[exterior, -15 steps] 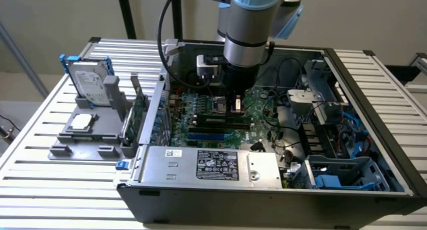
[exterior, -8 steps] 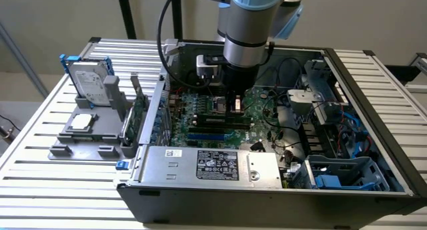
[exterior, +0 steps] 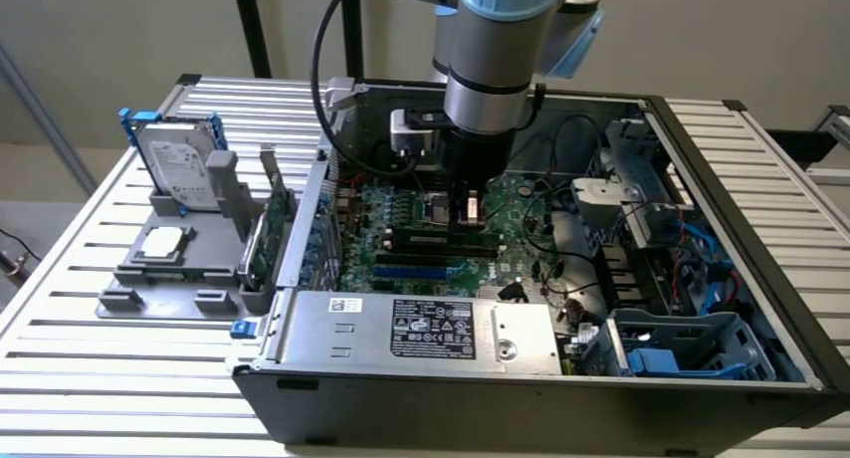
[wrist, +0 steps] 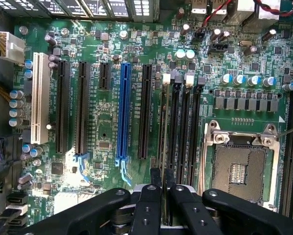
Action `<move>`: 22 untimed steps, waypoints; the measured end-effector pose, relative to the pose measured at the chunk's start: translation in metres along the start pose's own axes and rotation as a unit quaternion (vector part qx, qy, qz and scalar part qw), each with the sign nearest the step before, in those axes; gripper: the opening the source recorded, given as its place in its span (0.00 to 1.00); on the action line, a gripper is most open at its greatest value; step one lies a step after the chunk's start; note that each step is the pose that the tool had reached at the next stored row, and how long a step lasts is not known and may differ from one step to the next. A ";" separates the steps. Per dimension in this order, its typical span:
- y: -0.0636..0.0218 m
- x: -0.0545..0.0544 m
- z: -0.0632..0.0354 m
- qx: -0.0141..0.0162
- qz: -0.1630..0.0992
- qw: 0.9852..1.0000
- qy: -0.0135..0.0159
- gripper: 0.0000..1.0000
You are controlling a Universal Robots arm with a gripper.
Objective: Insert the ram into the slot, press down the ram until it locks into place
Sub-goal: 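Insert the ram into the slot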
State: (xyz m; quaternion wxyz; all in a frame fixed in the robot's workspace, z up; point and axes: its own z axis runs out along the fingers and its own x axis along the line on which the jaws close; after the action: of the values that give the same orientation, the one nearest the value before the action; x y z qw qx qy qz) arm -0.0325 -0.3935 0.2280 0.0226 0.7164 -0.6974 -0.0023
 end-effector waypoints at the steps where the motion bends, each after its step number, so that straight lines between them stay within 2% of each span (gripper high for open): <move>1: 0.0000 0.000 0.0001 0.000 0.001 1.000 0.000 0.14; 9: 0.0005 0.000 0.0016 0.001 0.001 1.000 0.000 0.14; 22: 0.0022 0.000 0.0067 0.005 0.001 1.000 0.000 0.14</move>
State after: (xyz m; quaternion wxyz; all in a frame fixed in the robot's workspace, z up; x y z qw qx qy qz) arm -0.0350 -0.3934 0.2214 0.0192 0.7157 -0.6981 0.0011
